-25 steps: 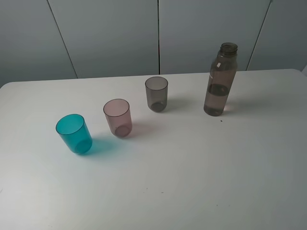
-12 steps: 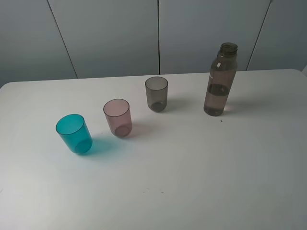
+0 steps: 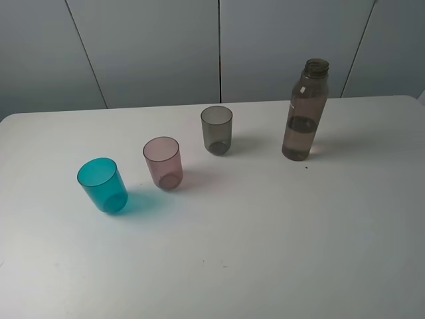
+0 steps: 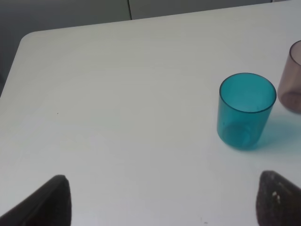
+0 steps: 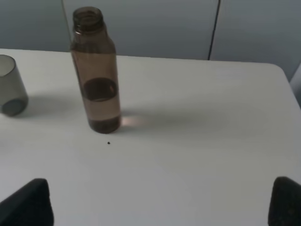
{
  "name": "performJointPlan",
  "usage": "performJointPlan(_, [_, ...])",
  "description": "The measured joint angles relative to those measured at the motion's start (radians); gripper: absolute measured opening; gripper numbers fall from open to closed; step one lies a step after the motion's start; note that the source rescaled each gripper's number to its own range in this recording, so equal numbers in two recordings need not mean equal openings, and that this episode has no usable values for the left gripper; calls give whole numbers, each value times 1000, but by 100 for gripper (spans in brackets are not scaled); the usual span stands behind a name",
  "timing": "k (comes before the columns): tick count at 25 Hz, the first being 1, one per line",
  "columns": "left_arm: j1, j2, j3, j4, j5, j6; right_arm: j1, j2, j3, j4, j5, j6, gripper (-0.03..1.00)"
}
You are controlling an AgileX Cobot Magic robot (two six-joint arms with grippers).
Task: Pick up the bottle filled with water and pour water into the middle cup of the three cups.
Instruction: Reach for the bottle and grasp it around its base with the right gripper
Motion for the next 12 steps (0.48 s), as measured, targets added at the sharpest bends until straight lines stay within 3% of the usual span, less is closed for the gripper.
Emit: performJointPlan(12, [0,0,0,0,0,0,1,365,-4,96,-338,-74,100])
